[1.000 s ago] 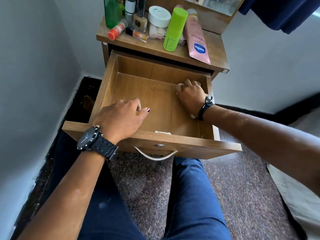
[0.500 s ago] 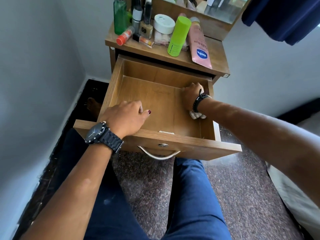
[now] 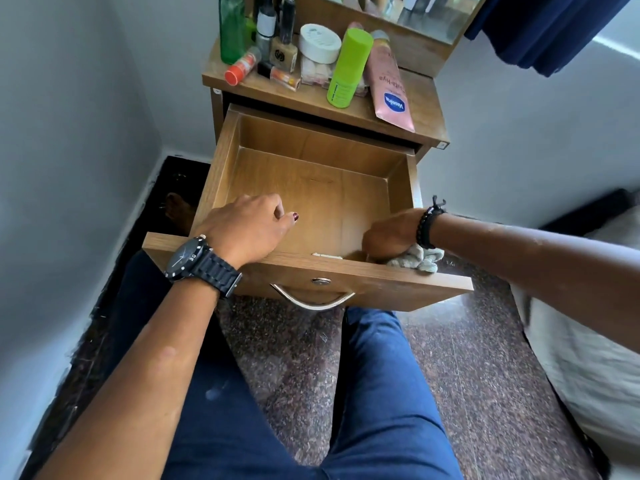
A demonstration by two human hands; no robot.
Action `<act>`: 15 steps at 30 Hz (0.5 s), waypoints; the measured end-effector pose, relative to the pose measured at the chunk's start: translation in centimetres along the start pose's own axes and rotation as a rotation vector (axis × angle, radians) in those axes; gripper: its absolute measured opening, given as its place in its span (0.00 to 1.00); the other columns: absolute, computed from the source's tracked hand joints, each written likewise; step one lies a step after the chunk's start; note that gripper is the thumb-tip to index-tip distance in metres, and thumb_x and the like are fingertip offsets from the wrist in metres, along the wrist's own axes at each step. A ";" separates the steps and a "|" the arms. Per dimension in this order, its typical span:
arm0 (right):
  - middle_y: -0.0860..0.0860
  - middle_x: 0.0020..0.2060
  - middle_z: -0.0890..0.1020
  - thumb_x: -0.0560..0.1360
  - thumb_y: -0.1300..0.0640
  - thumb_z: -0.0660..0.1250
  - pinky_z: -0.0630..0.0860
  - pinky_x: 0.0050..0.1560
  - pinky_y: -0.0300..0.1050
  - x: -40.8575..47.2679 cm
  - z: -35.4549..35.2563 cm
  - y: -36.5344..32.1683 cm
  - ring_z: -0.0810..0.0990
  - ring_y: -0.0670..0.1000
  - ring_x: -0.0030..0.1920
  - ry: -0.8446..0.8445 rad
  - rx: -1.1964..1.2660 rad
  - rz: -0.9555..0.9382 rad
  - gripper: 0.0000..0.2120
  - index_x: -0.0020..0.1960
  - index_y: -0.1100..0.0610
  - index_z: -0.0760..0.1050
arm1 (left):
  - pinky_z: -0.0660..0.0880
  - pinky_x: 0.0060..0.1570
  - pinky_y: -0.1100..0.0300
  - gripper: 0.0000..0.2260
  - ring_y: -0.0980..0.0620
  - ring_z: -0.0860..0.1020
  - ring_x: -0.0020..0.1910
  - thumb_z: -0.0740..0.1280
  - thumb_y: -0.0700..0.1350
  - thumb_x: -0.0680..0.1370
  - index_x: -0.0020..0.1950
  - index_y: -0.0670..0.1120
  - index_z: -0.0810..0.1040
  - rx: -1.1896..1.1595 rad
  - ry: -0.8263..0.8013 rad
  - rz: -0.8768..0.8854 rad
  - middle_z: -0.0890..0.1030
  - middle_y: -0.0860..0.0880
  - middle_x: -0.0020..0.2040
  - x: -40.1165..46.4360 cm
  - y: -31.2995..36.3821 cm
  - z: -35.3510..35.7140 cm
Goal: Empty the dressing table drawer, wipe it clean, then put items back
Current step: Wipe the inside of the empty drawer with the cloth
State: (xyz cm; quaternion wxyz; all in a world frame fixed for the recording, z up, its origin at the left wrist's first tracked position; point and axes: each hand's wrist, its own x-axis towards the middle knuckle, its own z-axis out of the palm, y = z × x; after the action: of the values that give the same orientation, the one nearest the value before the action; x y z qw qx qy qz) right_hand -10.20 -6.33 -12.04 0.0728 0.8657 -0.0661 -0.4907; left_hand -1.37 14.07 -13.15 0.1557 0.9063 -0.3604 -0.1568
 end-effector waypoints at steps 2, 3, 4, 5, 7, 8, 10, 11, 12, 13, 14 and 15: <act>0.56 0.49 0.79 0.81 0.56 0.51 0.72 0.54 0.45 0.3 0.3 0.4 0.74 0.52 0.46 -0.065 0.111 -0.022 0.17 0.50 0.62 0.77 | 0.68 0.28 0.63 0.15 0.53 0.78 0.38 0.54 0.59 0.79 0.54 0.52 0.74 -0.024 0.025 0.006 0.80 0.52 0.47 -0.2 0.2 -0.1; 0.56 0.48 0.78 0.81 0.58 0.50 0.71 0.52 0.45 0.4 0.1 0.6 0.74 0.52 0.46 -0.082 0.155 -0.026 0.17 0.51 0.63 0.76 | 0.69 0.29 0.62 0.14 0.52 0.78 0.38 0.55 0.58 0.80 0.54 0.51 0.74 -0.056 0.040 0.008 0.80 0.52 0.46 -0.2 0.2 -0.2; 0.56 0.46 0.77 0.81 0.58 0.50 0.71 0.52 0.45 0.5 0.1 0.9 0.73 0.52 0.45 -0.104 0.204 -0.026 0.17 0.51 0.64 0.76 | 0.71 0.30 0.61 0.12 0.52 0.78 0.38 0.56 0.56 0.80 0.53 0.51 0.74 -0.110 0.053 0.013 0.80 0.52 0.47 -0.3 0.1 -0.3; 0.55 0.45 0.77 0.80 0.58 0.51 0.71 0.52 0.46 0.7 0.1 1.2 0.73 0.52 0.45 -0.116 0.245 -0.030 0.16 0.50 0.63 0.76 | 0.75 0.34 0.59 0.10 0.52 0.78 0.40 0.58 0.54 0.79 0.53 0.51 0.75 -0.180 0.070 0.021 0.80 0.52 0.47 -0.4 0.0 -0.5; 0.54 0.45 0.76 0.79 0.56 0.52 0.72 0.55 0.48 1.2 0.1 1.8 0.73 0.51 0.45 -0.106 0.303 -0.037 0.13 0.47 0.59 0.74 | 0.78 0.43 0.54 0.07 0.52 0.78 0.43 0.61 0.50 0.79 0.52 0.50 0.76 -0.326 0.146 0.041 0.80 0.52 0.47 -0.5 -0.6 -0.8; 0.52 0.44 0.77 0.78 0.56 0.52 0.72 0.56 0.49 1.4 0.2 2.0 0.73 0.51 0.45 -0.091 0.338 -0.041 0.12 0.45 0.57 0.74 | 0.78 0.45 0.55 0.06 0.53 0.78 0.44 0.62 0.47 0.79 0.52 0.49 0.77 -0.383 0.197 0.049 0.80 0.52 0.47 -0.6 -1.0 -1.1; 0.49 0.42 0.76 0.77 0.58 0.54 0.70 0.55 0.48 1.6 0.1 2.1 0.72 0.50 0.45 -0.040 0.438 -0.081 0.11 0.41 0.55 0.72 | 0.75 0.43 0.60 0.05 0.55 0.76 0.42 0.63 0.43 0.78 0.52 0.48 0.77 -0.404 0.316 0.053 0.79 0.53 0.46 -0.8 -2.0 -1.6; 0.47 0.41 0.76 0.77 0.60 0.54 0.68 0.54 0.47 1.5 0.0 1.9 0.72 0.48 0.44 -0.003 0.495 -0.112 0.11 0.41 0.55 0.73 | 0.73 0.41 0.63 0.06 0.55 0.76 0.43 0.63 0.41 0.78 0.53 0.47 0.78 -0.363 0.379 0.049 0.79 0.52 0.46 -1.0 -2.6 -1.9; 0.47 0.42 0.76 0.77 0.61 0.55 0.68 0.54 0.47 1.7 -0.2 1.6 0.72 0.47 0.44 0.025 0.559 -0.139 0.10 0.43 0.56 0.74 | 0.72 0.41 0.63 0.07 0.54 0.76 0.44 0.64 0.39 0.77 0.54 0.46 0.78 -0.311 0.435 0.036 0.79 0.51 0.48 -1.2 -3.2 -2.2; 0.48 0.44 0.77 0.77 0.62 0.55 0.68 0.53 0.47 1.7 -0.5 1.1 0.73 0.47 0.45 0.042 0.626 -0.172 0.10 0.45 0.58 0.75 | 0.73 0.43 0.62 0.08 0.52 0.77 0.46 0.64 0.38 0.77 0.54 0.45 0.78 -0.268 0.479 0.013 0.79 0.49 0.49 -1.3 -3.9 -2.4; 0.49 0.44 0.77 0.77 0.62 0.55 0.70 0.54 0.47 2.0 -0.8 0.6 0.74 0.47 0.45 0.058 0.679 -0.203 0.10 0.46 0.58 0.75 | 0.73 0.45 0.58 0.08 0.49 0.77 0.48 0.64 0.37 0.76 0.54 0.44 0.77 -0.242 0.507 -0.017 0.80 0.47 0.51 -1.4 -4.6 -2.6; 0.48 0.43 0.77 0.77 0.62 0.56 0.70 0.53 0.45 2.3 -1.3 -0.2 0.74 0.47 0.44 0.079 0.723 -0.230 0.09 0.45 0.58 0.75 | 0.74 0.48 0.55 0.09 0.47 0.77 0.50 0.64 0.36 0.76 0.54 0.44 0.77 -0.238 0.520 -0.048 0.80 0.46 0.52 -1.5 -5.2 -2.7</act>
State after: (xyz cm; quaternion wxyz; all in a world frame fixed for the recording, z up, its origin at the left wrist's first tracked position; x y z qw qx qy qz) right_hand -7.93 -6.44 -13.38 -0.2906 0.8554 -0.1344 -0.4071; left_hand 1.81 19.20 -12.52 0.3444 0.8997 -0.2658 0.0358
